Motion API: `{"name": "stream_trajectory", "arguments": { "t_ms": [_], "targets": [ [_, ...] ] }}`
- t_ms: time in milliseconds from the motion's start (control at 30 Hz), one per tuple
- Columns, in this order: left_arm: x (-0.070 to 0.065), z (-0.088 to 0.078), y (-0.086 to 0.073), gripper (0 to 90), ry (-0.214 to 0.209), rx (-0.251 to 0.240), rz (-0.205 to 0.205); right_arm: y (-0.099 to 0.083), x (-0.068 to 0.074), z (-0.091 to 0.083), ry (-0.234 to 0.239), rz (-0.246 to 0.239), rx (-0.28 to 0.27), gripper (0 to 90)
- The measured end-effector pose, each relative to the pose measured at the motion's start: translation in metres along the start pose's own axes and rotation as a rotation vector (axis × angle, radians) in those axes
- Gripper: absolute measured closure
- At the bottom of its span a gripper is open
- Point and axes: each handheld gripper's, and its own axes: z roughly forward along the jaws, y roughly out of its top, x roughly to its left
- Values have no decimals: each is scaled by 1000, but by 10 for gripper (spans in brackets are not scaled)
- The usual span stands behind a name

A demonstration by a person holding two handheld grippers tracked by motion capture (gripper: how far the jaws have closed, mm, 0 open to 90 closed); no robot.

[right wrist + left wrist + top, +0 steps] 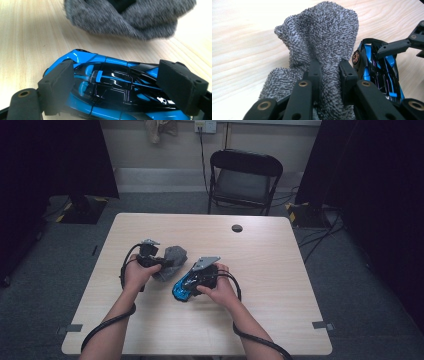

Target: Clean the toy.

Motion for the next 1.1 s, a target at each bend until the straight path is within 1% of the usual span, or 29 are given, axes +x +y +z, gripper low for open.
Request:
{"name": "stream_trajectory", "arguments": {
  "t_ms": [167,267,367,400,467,500,533,567,600,633,700,733,767,867,967,1000,1100],
  "targets": [
    [-1,19,3,751,-16,3,-4,0,0,0,1,0,2,144],
    [-2,27,5,750,-13,10,-2,0,0,0,0,1,-3,144],
    [-4,35,8,749,-16,0,-2,0,0,0,1,1,-2,144],
    [-6,37,9,749,-11,-3,0,0,0,0,1,0,-2,144],
    [-8,43,11,749,-9,4,9,-1,0,0,3,-1,-8,144],
    [-9,45,11,749,-6,8,7,-1,0,0,4,-1,-9,144],
    [-10,48,11,749,-11,7,0,-1,0,0,4,-2,-8,144],
    [-11,50,11,748,-17,10,10,-1,0,0,5,-1,-6,144],
    [-13,51,10,748,-26,9,11,0,-1,0,6,-1,-4,144],
    [-14,53,10,747,-39,11,14,0,-1,0,7,-1,-4,144],
    [-16,54,10,746,-40,13,22,0,-1,0,7,-1,-3,144],
    [-17,54,9,746,-46,14,20,0,-1,0,7,-1,-3,144],
    [-17,55,9,746,-54,14,26,0,-1,0,7,-1,-3,144],
    [-19,55,6,747,-53,7,27,0,-1,0,8,-2,-3,144],
    [-21,54,6,748,-54,14,42,0,-2,0,8,-2,-1,144],
    [-21,54,6,748,-57,14,39,0,-2,0,8,-2,-2,144],
    [-21,54,6,749,-56,22,50,0,-2,0,7,-2,-1,144]
  ]
}}
